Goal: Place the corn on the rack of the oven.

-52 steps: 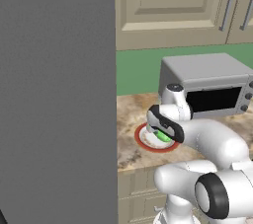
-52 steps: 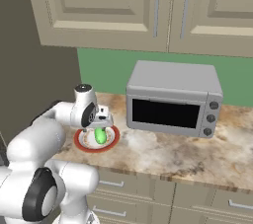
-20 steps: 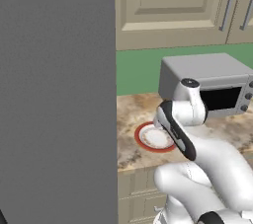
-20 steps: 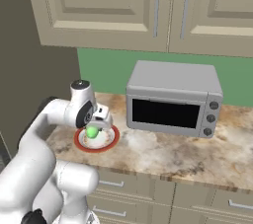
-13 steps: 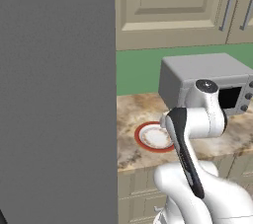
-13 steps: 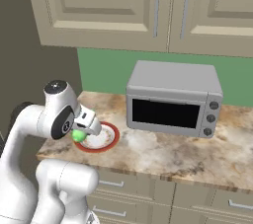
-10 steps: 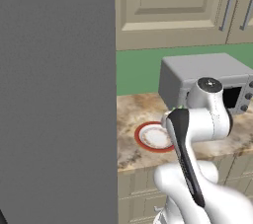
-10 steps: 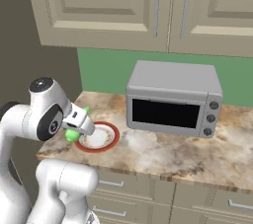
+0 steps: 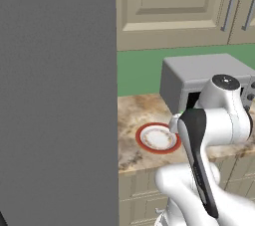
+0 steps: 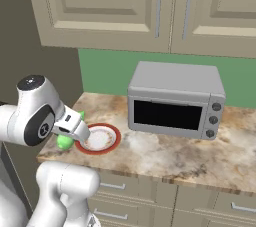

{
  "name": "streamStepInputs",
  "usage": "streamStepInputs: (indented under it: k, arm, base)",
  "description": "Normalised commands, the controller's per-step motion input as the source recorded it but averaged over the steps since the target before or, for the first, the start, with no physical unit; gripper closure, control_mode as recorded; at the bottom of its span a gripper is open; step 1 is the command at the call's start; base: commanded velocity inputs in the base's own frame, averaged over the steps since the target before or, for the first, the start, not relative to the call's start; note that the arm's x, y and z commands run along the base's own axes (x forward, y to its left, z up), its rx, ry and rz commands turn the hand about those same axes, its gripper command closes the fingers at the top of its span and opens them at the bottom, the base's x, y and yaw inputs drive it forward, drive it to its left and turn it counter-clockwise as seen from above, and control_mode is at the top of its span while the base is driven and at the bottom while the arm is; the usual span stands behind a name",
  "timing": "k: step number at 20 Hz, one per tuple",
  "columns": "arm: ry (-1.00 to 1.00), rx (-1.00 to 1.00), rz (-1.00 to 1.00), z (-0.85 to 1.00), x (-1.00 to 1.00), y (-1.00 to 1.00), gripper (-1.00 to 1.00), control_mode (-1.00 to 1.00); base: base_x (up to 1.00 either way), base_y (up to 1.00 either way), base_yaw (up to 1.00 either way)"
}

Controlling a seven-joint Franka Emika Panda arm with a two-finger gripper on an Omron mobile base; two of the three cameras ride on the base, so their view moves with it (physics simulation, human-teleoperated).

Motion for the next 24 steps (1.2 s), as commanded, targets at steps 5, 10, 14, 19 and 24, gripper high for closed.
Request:
streamStepInputs:
  k: [5, 10, 14, 19, 24]
  arm:
    - [0.00, 0.00, 0.00, 0.00, -0.09, 0.00, 1.00, -1.00]
    - [-0.01, 0.00, 0.00, 0.00, -0.12, 0.00, 1.00, 1.00]
    - [0.00, 0.00, 0.00, 0.00, 0.00, 0.00, 1.00, 1.00]
    - [0.00, 0.00, 0.00, 0.00, 0.00, 0.00, 1.00, 1.00]
    - [0.00, 0.00, 0.00, 0.00, 0.00, 0.00, 1.00, 1.00]
  base:
    - [0.00, 0.00, 0.00]
    - [-0.73, 0.16, 0.00]
    - [-0.94, 0.81, 0.09]
    - [-0.57, 1.00, 0.16]
    - [-0.04, 1.00, 0.20]
